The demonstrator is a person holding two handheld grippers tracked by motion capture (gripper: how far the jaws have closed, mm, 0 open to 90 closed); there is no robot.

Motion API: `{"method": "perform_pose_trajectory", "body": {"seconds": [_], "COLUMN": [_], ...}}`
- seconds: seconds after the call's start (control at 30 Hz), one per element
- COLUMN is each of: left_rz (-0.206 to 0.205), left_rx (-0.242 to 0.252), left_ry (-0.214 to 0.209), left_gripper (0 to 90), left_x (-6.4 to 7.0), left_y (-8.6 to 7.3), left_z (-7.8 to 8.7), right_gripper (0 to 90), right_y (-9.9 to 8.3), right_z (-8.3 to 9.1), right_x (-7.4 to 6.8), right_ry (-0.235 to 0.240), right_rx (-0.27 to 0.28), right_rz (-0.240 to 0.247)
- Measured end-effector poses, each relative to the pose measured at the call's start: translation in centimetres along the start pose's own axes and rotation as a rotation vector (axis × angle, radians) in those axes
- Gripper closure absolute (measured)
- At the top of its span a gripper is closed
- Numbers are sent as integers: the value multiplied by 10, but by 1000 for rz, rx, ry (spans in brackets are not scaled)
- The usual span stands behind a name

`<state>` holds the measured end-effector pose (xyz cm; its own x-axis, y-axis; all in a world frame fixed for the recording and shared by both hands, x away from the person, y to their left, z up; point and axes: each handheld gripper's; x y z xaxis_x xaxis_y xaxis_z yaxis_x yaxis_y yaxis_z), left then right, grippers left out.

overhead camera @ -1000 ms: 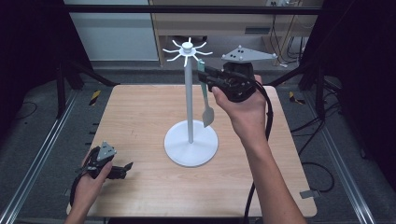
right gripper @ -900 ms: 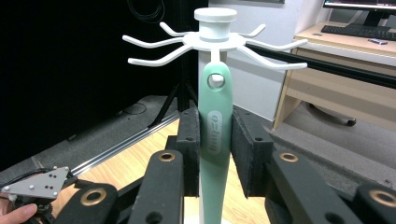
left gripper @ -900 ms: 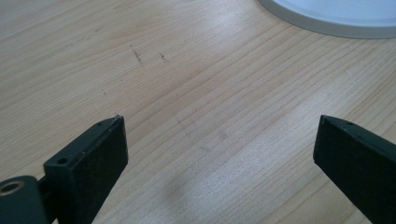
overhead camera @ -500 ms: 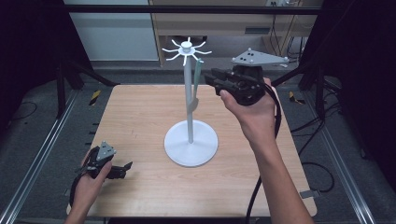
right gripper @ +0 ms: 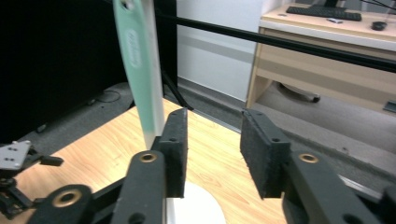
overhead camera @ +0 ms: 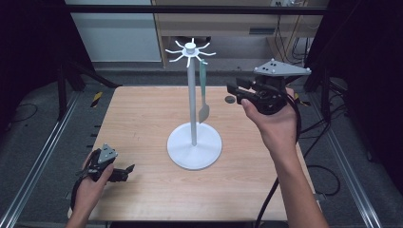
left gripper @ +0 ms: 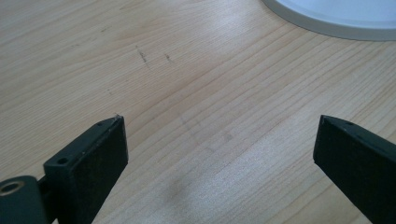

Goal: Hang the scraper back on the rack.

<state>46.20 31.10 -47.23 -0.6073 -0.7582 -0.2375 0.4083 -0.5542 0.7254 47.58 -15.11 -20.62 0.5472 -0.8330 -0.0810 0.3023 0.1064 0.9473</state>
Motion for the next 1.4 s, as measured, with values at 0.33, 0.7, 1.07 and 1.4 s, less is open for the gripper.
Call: {"method": "perform_pose_trajectory", "body": {"seconds": [0.33, 0.7, 1.07, 1.4], "left_rz": [-5, -6, -7, -11], "left_rx": [-4, -3, 1, 2], "left_ry": [0, 2, -1, -3], "left_gripper": [28, 28, 28, 28], "left_x": [-1, -1, 0, 1], "left_y": [-1, -1, 0, 1], "left_z": [1, 1, 1, -1], "right_gripper": [399, 273, 163, 128], "right_y": [-27, -57, -98, -134], "right_z": [-4, -12, -26, -36], "right_x": [14, 22, 24, 25], "right_ry": [-59, -91, -114, -100], "right_rx": [-32, -79, -117, -143], "right_rz": [-34, -29, -33, -65]}}
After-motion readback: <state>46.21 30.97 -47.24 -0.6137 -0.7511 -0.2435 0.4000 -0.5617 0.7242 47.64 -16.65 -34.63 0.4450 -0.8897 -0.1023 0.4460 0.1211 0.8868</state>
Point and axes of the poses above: each handheld gripper's, and its own axes: z roughly backward along the jaws, y roughly out of its top, x roughly to its right, and after that the axes turned 6 degrees about -z, right-handed
